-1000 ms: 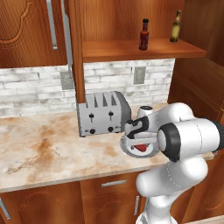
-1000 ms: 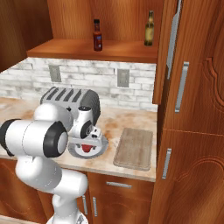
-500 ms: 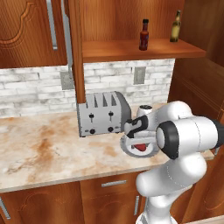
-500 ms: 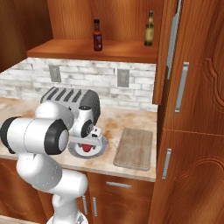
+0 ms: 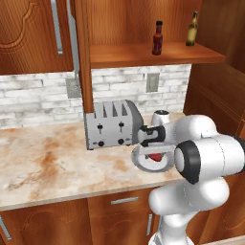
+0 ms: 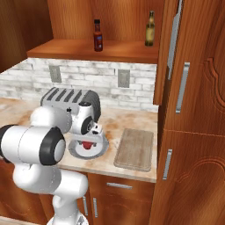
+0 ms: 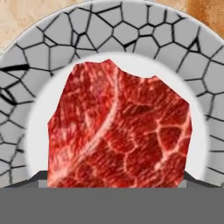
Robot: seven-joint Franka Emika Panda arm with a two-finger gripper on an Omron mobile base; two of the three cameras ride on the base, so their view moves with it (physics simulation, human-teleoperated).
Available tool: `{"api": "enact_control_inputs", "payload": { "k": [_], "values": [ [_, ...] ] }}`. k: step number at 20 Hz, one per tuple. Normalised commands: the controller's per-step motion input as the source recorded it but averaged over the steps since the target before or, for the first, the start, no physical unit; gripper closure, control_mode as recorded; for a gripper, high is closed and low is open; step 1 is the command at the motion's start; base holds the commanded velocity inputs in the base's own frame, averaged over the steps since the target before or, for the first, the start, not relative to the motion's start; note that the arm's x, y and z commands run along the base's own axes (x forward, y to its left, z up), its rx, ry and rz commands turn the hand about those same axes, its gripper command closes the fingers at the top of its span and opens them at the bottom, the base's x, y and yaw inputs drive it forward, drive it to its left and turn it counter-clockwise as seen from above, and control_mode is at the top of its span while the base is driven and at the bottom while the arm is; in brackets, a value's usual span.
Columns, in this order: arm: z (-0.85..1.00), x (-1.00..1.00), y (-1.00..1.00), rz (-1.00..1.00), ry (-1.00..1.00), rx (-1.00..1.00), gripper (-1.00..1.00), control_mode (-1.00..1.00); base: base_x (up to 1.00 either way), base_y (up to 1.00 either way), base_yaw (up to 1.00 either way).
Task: Pick the steak from the plate and place it on the cutting board. Then pick the condiment bottle from the cabinet and place it next to the cutting board.
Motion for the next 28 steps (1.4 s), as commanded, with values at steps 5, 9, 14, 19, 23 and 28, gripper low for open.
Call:
{"api": "enact_control_inputs", "payload": {
  "k": [5, 9, 14, 19, 23, 28],
  "values": [
    [0.23, -0.16, -0.19, 0.00, -0.01, 0.00, 1.00, -1.00, 0.00, 0.00, 0.00],
    [0.18, -0.12, -0.23, 0.00, 0.00, -0.01, 1.00, -1.00, 0.00, 0.00, 0.00],
    [0.18, -0.05, -0.36, 0.00, 0.00, -0.02, 1.00, -1.00, 0.00, 0.00, 0.00],
    [0.16, 0.00, -0.41, 0.00, 0.00, -0.01, 1.00, -1.00, 0.00, 0.00, 0.00],
    [0.09, 0.00, -0.49, -0.01, 0.00, -0.01, 1.00, -1.00, 0.00, 0.00, 0.00],
    [0.05, 0.00, -0.50, -0.02, 0.00, -0.01, 1.00, -1.00, 0.00, 0.00, 0.00]
  ]
}}
